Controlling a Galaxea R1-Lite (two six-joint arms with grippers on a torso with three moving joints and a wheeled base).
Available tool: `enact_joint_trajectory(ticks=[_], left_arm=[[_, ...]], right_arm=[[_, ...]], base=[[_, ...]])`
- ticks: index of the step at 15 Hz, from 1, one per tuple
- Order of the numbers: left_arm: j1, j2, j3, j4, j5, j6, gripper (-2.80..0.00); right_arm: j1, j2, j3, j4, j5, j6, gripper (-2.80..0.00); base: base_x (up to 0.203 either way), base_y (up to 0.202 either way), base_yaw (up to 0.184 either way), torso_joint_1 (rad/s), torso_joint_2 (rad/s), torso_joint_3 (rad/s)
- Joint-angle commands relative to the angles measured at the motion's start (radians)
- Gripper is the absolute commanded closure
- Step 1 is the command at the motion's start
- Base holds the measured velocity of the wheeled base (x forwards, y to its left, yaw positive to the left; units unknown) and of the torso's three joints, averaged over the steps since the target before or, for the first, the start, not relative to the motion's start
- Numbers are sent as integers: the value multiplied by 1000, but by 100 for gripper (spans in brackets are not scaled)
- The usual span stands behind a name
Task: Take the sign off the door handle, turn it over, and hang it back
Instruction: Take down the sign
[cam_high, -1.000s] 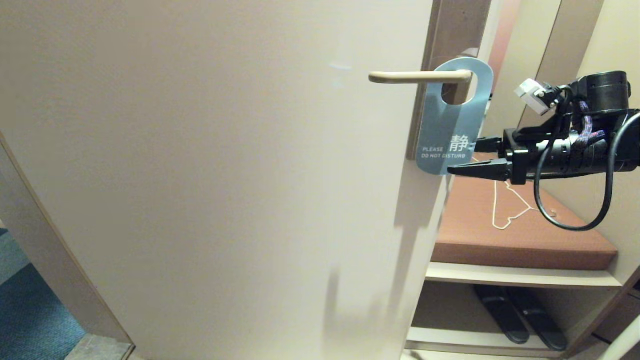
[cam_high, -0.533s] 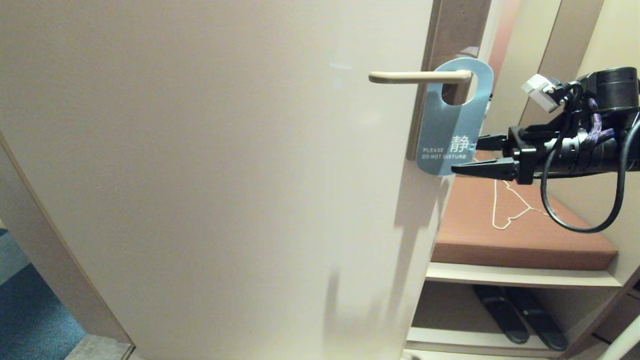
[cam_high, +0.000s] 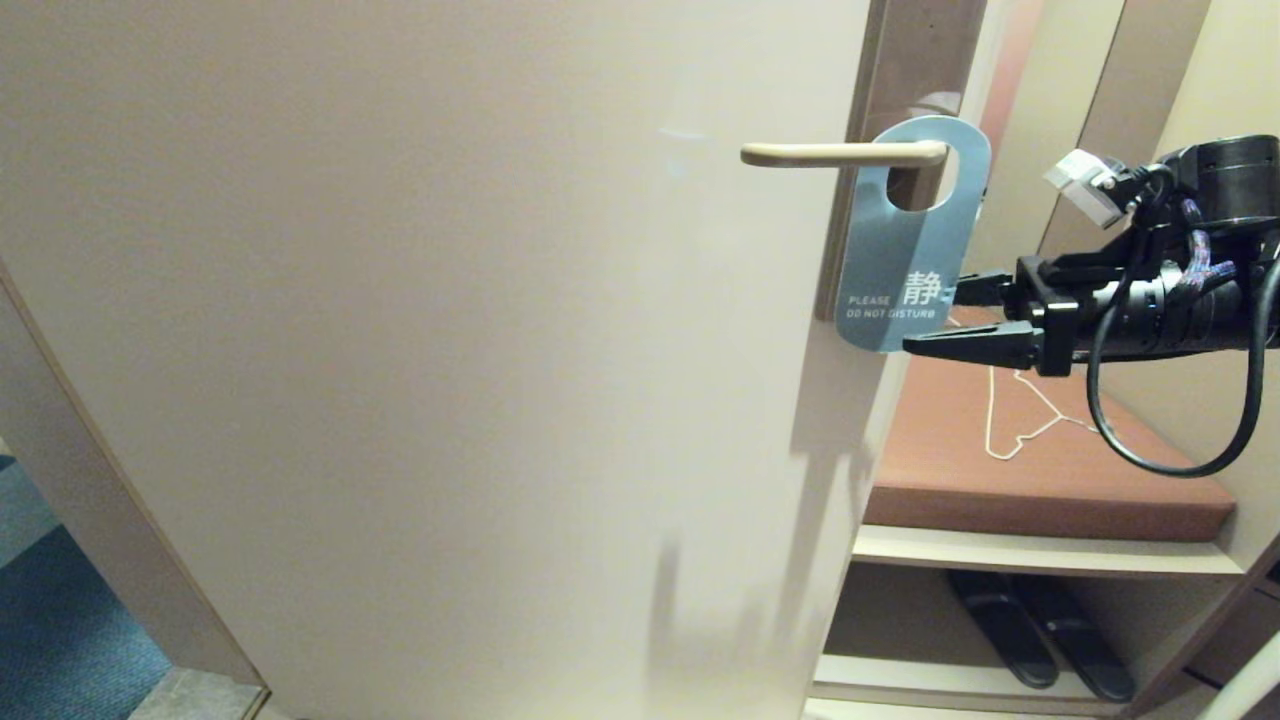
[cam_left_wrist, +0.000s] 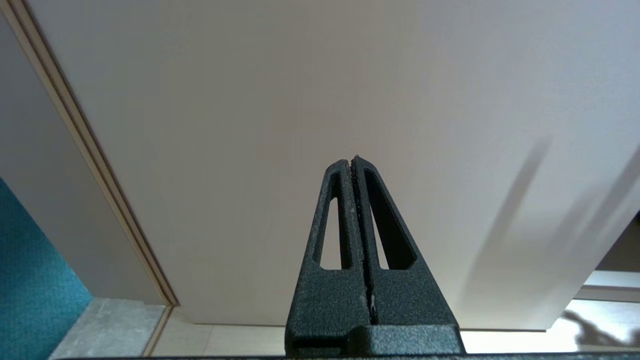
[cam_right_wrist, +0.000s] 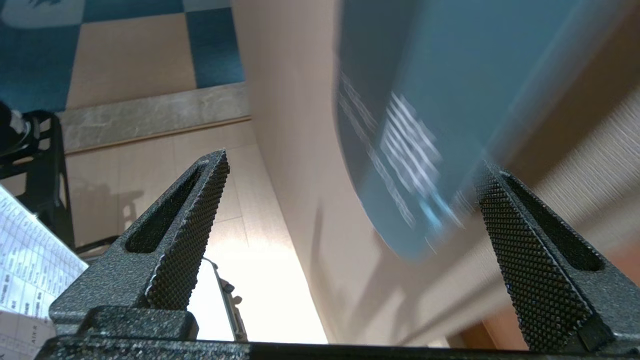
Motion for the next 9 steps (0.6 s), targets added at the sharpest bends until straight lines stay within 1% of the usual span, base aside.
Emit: enact_joint_trajectory(ticks=[1,6,9], left_arm=[[1,0,0,-1,-1,0,0],[1,0,0,-1,0,0,0],[1,0,0,-1,0,0,0]], right_arm=[[0,2,-3,0,4,-3,-280],[0,2,-6,0,4,-3,-280],[0,11,-47,2,7,-1,-280]], base=[[0,0,0,0,0,0],[0,0,0,0,0,0],[0,0,0,0,0,0]])
